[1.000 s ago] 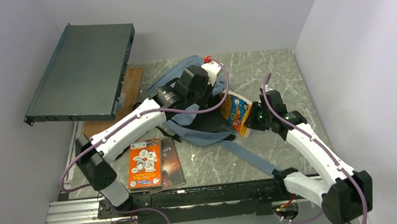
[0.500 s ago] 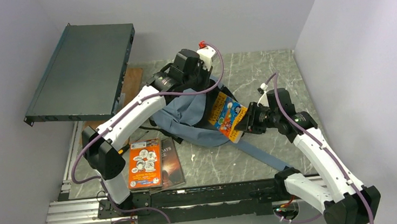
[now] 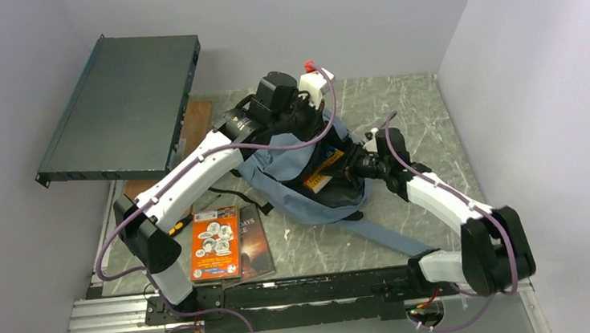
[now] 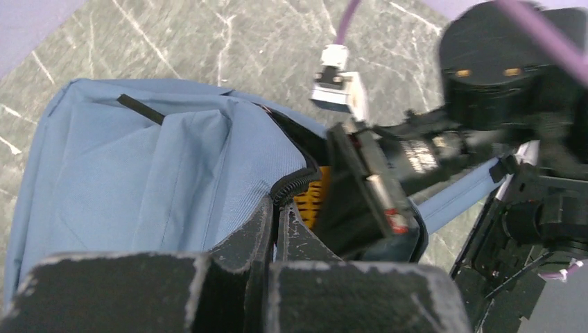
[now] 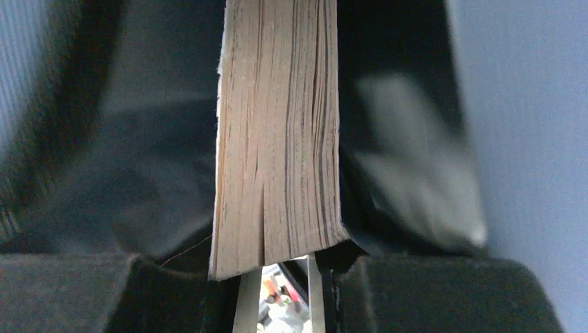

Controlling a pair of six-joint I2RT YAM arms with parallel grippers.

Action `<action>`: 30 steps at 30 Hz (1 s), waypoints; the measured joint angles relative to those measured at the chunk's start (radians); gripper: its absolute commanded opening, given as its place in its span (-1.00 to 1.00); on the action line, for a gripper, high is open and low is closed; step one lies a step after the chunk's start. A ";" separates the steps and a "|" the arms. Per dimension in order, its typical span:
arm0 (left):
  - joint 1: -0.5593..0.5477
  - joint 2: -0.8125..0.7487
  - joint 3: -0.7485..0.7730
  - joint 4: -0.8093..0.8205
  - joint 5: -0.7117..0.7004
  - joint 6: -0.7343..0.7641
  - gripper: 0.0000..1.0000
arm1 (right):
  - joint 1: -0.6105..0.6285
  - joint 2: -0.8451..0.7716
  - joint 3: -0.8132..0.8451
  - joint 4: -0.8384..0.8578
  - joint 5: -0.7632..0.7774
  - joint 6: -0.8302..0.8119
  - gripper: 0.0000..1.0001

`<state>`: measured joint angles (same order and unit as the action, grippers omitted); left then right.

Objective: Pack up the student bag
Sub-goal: Place the book in the student bag.

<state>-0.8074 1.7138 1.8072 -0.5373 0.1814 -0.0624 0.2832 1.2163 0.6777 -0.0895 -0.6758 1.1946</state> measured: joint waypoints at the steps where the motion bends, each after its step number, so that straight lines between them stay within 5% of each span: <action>1: -0.004 0.000 0.004 -0.002 0.006 0.002 -1.00 | 0.002 0.029 -0.005 0.056 0.005 0.032 -1.00; 20: -0.055 0.088 0.063 -0.056 0.009 0.106 -1.00 | 0.077 0.721 -0.055 1.159 0.309 0.202 -1.00; 21: -0.056 0.088 0.053 -0.050 0.009 0.113 -1.00 | 0.080 0.752 -0.036 1.182 0.309 0.201 -0.94; 24: -0.057 0.088 0.029 -0.041 0.005 0.135 -1.00 | 0.085 0.809 0.000 1.213 0.302 0.183 -0.33; 30: -0.059 0.084 -0.011 0.009 -0.006 0.161 -1.00 | 0.085 0.816 0.011 1.184 0.255 0.117 -0.02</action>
<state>-0.8665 1.7977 1.7966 -0.5282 0.1753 0.0990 0.3679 2.0319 0.6888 1.0943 -0.4210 1.3113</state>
